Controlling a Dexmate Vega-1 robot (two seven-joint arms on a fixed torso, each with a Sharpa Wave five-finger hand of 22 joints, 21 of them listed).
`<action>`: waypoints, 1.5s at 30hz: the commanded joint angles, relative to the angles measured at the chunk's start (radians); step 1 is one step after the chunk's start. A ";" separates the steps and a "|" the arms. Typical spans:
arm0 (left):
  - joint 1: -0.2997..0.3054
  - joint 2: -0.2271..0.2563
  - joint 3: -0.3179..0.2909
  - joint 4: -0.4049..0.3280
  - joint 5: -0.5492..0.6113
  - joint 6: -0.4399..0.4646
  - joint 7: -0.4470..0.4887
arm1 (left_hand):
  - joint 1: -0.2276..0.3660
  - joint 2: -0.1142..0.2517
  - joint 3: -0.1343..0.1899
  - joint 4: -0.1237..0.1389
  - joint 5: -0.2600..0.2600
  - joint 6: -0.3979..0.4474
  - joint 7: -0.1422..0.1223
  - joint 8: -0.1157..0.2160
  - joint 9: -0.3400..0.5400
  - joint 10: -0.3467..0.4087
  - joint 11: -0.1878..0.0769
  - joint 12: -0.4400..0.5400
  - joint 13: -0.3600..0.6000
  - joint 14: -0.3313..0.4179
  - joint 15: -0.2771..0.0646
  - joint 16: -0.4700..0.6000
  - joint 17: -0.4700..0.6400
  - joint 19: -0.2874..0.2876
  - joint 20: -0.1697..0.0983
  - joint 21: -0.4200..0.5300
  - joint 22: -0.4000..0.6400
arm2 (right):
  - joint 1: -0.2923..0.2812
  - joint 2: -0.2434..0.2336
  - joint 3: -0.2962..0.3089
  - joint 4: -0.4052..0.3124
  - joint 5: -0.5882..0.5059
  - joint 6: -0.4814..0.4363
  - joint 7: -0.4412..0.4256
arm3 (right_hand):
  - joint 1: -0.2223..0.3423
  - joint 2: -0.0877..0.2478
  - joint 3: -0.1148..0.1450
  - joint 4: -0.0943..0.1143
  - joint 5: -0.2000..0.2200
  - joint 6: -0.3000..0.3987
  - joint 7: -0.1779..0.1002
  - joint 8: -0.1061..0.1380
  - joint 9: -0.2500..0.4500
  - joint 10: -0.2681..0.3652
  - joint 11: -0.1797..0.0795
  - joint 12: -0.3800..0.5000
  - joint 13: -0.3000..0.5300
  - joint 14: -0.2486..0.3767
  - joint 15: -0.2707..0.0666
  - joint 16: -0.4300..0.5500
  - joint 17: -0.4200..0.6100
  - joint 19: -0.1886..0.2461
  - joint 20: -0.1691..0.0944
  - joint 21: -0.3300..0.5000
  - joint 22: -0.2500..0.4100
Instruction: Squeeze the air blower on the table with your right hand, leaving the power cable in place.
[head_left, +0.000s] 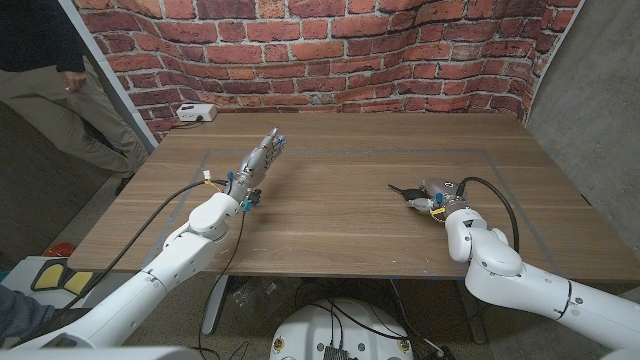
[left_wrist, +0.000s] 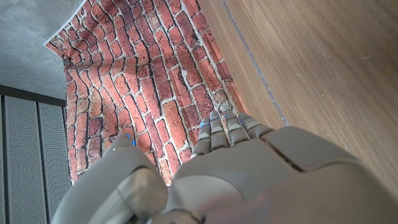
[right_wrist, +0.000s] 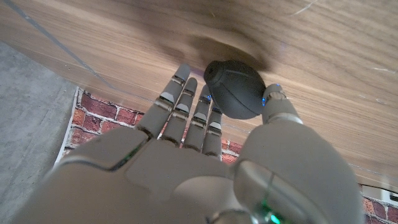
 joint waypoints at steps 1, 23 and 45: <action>-0.003 -0.002 0.003 0.000 -0.002 0.003 0.000 | 0.001 0.007 -0.002 -0.001 -0.002 0.004 -0.002 0.001 0.003 0.006 0.000 -0.003 0.004 0.011 -0.002 0.003 0.003 0.002 0.006 0.000 0.005 | 0.005 0.008 -0.008 0.016 -0.002 0.023 -0.017 | 0.023 0.005 0.015 0.003 0.003 0.036 -0.013 0.011 0.002 0.043 -0.014 0.013 0.003 0.047 -0.046 0.009 0.002 0.034 -0.044 0.015 0.005; -0.010 -0.003 0.004 0.010 -0.009 0.009 -0.007 | 0.003 0.009 -0.004 -0.001 -0.004 0.003 -0.005 -0.001 0.003 0.006 -0.006 -0.005 0.004 0.012 -0.003 0.002 0.003 0.003 0.016 0.000 0.005 | -0.029 0.022 0.031 -0.002 -0.022 0.033 -0.100 | 0.090 0.028 0.054 0.001 0.000 0.140 -0.049 0.036 0.001 0.156 -0.046 0.024 0.000 0.159 -0.091 0.010 0.002 0.120 -0.078 0.050 0.008; -0.004 -0.003 -0.001 0.008 -0.016 0.000 -0.008 | 0.005 0.013 -0.006 -0.001 -0.006 0.007 -0.008 -0.001 0.003 0.009 -0.005 -0.005 0.004 0.016 -0.003 0.002 0.003 0.004 0.021 0.000 0.005 | -0.179 0.013 0.198 -0.092 -0.007 0.106 -0.331 | 0.105 0.038 0.065 0.004 -0.003 0.155 -0.049 0.035 0.001 0.171 -0.046 0.017 0.000 0.191 -0.105 0.008 0.003 0.142 -0.088 0.061 0.010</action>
